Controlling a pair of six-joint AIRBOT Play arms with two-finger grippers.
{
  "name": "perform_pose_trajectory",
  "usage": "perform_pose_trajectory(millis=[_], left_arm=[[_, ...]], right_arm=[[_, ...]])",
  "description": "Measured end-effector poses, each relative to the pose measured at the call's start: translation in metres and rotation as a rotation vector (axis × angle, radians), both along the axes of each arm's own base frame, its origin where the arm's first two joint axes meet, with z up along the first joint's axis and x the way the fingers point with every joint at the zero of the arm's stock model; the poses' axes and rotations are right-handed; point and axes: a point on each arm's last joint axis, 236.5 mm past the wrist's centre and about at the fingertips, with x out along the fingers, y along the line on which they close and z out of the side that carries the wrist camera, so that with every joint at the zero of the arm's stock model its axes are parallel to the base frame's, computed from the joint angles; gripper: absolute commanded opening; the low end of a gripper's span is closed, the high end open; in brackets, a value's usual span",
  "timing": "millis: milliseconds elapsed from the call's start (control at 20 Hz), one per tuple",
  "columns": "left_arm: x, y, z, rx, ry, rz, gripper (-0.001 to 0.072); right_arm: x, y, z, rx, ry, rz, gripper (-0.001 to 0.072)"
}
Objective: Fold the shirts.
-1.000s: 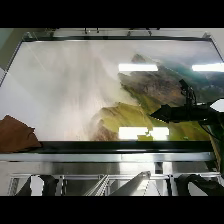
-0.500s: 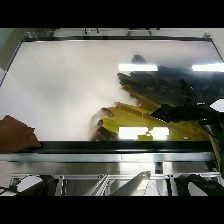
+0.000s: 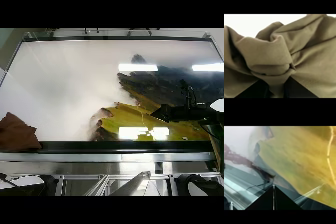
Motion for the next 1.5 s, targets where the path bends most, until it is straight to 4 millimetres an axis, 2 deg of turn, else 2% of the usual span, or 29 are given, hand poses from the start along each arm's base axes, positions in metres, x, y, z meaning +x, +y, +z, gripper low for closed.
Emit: perform_pose_trajectory(millis=[50,100,200,300,350,400,450,550,600,650,700,750,800,900,950,1000,1050,1100,1150,1300,1400,1500], left_arm=[[0.02,-0.011,0.008,-0.021,-0.047,-0.031,0.0005],[0.045,-0.026,0.026,-0.043,-0.12,-0.071,0.0006],[0.104,-0.069,0.087,-0.08,-0.329,-0.19,0.0018],[0.15,-0.141,0.164,-0.125,-0.536,-0.378,0.0024],[0.161,-0.177,0.193,-0.136,-0.603,-0.472,0.0026],[0.166,-0.217,0.216,-0.146,-0.647,-0.574,0.0105],[0.167,-0.256,0.232,-0.158,-0.674,-0.668,0.0317],[0.164,-0.32,0.248,-0.176,-0.705,-0.808,0.0341],[0.163,-0.35,0.251,-0.181,-0.717,-0.863,0.0345],[0.161,-0.374,0.251,-0.188,-0.72,-0.908,0.0345],[0.16,-0.397,0.25,-0.197,-0.723,-0.949,0.0346],[0.159,-0.417,0.25,-0.212,-0.722,-0.986,0.0409],[0.158,-0.432,0.247,-0.229,-0.711,-1.014,0.072],[0.155,-0.451,0.24,-0.272,-0.666,-1.058,0.0717],[0.153,-0.454,0.233,-0.287,-0.629,-1.074,0.0717],[0.152,-0.45,0.221,-0.286,-0.574,-1.079,0.0716],[0.152,-0.443,0.207,-0.278,-0.516,-1.077,0.0717],[0.15,-0.434,0.189,-0.269,-0.45,-1.067,0.0716],[0.147,-0.425,0.171,-0.271,-0.389,-1.055,0.0716],[0.13,-0.409,0.113,-0.305,-0.223,-1.018,0.0704],[0.115,-0.409,0.077,-0.336,-0.135,-1.013,0.0597],[0.104,-0.415,0.042,-0.35,-0.073,-1.022,0.0589]], right_arm=[[0.0,0.001,0.001,0.005,0.0,-0.001,0.0025],[0.001,0.001,0.002,0.01,0.0,-0.003,0.0025],[0.001,0.003,0.003,0.02,0.0,-0.006,0.0025],[0.001,0.003,0.004,0.023,-0.001,-0.002,0.0025],[0.001,0.004,0.004,0.027,-0.001,-0.004,0.0025],[0.001,0.004,0.005,0.028,-0.001,-0.003,0.0025],[0.001,0.004,0.005,0.027,-0.002,-0.003,0.0026],[0.001,0.004,0.005,0.027,-0.003,-0.002,0.0035],[0.001,0.004,0.005,0.027,-0.003,-0.002,0.0145],[0.001,0.004,0.005,0.027,-0.003,-0.002,0.0428],[0.001,0.004,0.005,0.027,-0.003,-0.002,0.0567],[0.001,0.003,0.004,0.024,-0.003,-0.001,0.057],[0.0,0.003,0.004,0.023,-0.001,0.002,0.057],[0.0,0.003,0.003,0.017,-0.001,0.004,0.0563],[0.0,0.003,0.002,0.015,-0.004,0.008,0.0559],[0.0,0.003,0.0,0.012,-0.007,0.015,0.0556],[0.002,0.004,-0.003,0.016,-0.009,0.021,0.0515],[0.004,0.007,-0.006,0.025,-0.01,0.034,0.0416],[0.004,0.014,-0.011,0.043,-0.006,0.057,0.0417],[0.006,0.051,-0.03,0.122,0.013,0.14,0.0418],[0.005,0.084,-0.046,0.16,0.042,0.204,0.0417],[0.006,0.118,-0.062,0.187,0.074,0.257,0.0417]])
